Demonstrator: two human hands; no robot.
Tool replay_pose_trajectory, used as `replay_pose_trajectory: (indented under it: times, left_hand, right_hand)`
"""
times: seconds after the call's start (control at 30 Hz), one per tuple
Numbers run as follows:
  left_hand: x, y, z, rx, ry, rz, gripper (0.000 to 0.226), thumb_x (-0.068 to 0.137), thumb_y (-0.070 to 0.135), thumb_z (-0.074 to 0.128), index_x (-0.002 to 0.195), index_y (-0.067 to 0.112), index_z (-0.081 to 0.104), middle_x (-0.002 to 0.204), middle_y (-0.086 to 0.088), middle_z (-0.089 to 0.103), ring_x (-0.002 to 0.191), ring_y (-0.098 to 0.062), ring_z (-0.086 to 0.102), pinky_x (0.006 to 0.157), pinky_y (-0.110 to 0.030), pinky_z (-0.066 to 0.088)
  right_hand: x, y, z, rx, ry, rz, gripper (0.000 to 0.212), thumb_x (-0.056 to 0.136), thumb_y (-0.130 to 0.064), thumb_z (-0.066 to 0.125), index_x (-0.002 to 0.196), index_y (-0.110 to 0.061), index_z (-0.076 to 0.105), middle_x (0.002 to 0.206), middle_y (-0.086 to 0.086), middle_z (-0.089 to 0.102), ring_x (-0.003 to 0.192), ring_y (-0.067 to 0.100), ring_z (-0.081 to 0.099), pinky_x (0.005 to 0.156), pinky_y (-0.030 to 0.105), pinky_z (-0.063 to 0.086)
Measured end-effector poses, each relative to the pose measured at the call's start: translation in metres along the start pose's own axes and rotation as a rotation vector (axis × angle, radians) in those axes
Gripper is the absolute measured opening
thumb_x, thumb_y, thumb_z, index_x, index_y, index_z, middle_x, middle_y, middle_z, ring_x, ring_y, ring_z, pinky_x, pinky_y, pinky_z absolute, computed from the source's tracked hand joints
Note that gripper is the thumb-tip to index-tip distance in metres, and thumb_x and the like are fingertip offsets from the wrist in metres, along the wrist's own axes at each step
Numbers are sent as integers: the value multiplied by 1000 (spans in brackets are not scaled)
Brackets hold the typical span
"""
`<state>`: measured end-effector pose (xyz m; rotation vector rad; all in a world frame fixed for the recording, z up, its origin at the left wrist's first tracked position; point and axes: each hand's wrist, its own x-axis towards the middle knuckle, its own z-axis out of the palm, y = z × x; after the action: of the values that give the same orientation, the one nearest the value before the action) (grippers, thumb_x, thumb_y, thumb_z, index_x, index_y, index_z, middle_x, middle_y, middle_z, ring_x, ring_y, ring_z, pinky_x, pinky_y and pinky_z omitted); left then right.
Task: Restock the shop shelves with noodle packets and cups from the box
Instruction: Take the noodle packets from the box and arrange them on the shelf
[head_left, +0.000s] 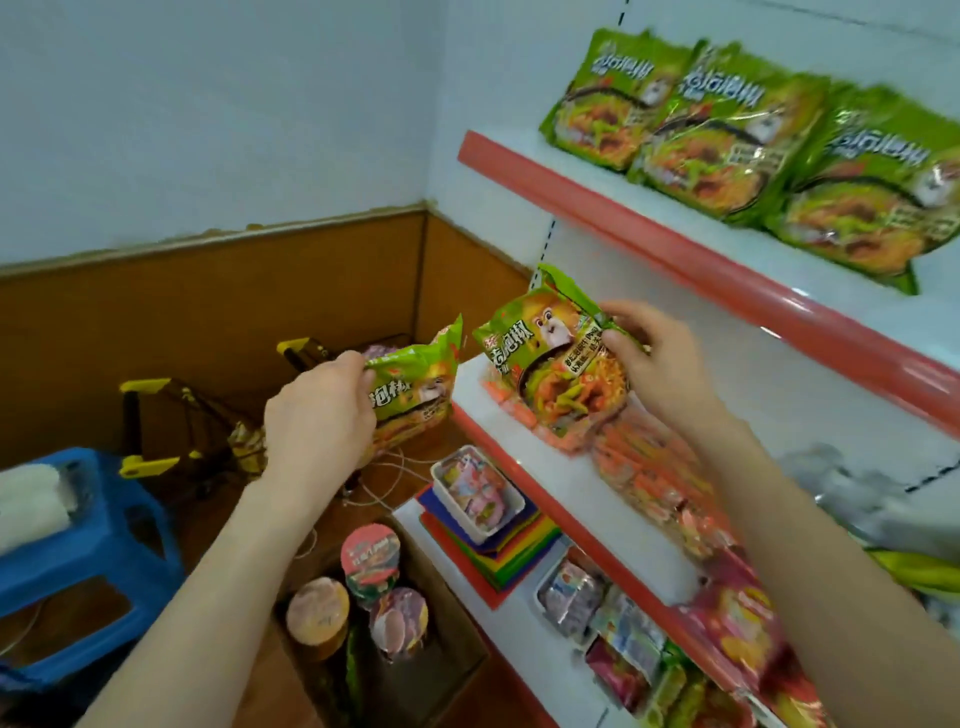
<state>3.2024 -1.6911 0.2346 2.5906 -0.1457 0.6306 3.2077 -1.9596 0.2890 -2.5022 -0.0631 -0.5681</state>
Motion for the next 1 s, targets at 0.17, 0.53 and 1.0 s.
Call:
replay_pose_trajectory:
  times: [0.17,0.53,1.0]
  left_hand:
    - [33,37,-14,-15,47,86,25,97,21,41,106,6,59,88,-15,66,81,-39,61,60,-39,42]
    - [79,101,-11,6,119,147,27,96,21,42,111,7,59,87,-15,67,80,-39,61,59,-34,36]
    - [90,133,5,-18,127,137,23,96,21,44,103,7,61,77,-10,66,68,-33,59,54,-31,37]
  right_hand:
    - [21,-12,-70,-2,172,12,29,89,-8,56,117,-12,61,97,1,59,91,11,53,73,17,34]
    - [108,6,-209,43,313,51,29,89,-7,51,115,-14,62,84,10,62,60,6,56,55,15,49]
    - [139,31,-227,-261,-27,178,46,73,-47,71,103,-14,59,104,8,54,91,21,51,61,27,41]
